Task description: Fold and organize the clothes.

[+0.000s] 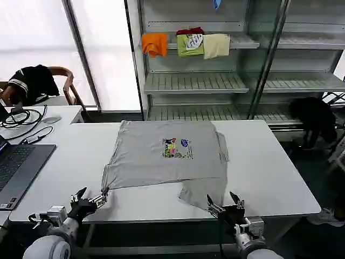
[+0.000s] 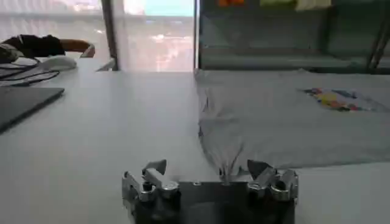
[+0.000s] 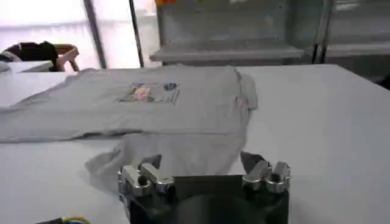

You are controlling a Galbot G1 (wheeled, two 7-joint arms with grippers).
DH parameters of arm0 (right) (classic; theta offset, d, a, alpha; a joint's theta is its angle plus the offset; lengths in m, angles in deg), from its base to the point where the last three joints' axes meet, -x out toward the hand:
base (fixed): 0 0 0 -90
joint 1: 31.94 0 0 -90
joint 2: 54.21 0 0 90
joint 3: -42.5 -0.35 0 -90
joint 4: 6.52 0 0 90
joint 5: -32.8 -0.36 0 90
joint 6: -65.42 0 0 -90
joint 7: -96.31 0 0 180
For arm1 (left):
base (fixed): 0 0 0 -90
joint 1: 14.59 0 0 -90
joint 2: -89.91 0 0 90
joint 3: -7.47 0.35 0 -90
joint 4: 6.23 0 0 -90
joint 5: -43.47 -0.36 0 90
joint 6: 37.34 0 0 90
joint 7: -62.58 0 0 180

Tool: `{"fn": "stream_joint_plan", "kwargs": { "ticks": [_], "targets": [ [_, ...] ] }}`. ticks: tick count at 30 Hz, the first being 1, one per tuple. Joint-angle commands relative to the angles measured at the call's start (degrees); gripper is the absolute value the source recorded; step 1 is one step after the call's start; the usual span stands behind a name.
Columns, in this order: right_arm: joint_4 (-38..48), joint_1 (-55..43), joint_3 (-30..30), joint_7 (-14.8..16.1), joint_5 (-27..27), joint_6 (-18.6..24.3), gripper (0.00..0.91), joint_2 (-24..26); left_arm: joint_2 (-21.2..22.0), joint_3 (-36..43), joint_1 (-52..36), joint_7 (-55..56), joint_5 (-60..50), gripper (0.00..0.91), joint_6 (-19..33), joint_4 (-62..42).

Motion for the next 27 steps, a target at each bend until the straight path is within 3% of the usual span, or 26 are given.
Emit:
{"fn": "stream_joint_plan", "kwargs": {
  "ticks": [1,2,5,10,13,27],
  "targets": [
    [2.41,-0.41,1.22,0.26,2.98,-0.03,0.000,-1.11,-0.38,1.32,-0.78,-0.16,-0.78,0.524,1.38,-2.89],
    [2.47,-0.40,1.33,0.25,3.02,-0.03,0.000,-1.09,-0.35,1.41,-0.77,-0.19,-0.88,0.443,1.69,-2.90],
    [2.66,-0.40,1.72,0.26,3.58,-0.06,0.000,-1.15,-0.36,1.88,-0.80,-0.41,-1.08,0.363,1.96,-2.88],
    [2.73,-0.22,1.70,0.62,4.07,-0.06,0.000,-1.22,-0.36,2.45,-0.78,-0.88,-1.42,0.081,2.57,-3.32],
    [2.46,0.00,1.49,0.98,3.76,-0.03,0.000,-1.25,-0.38,2.62,-0.63,-1.40,-1.39,0.000,3.27,-3.35],
    [0.54,1.23,0.38,0.72,0.38,3.24,0.000,-1.26,-0.41,3.37,0.07,-3.41,-1.35,0.000,6.34,-2.91]
  ]
}}
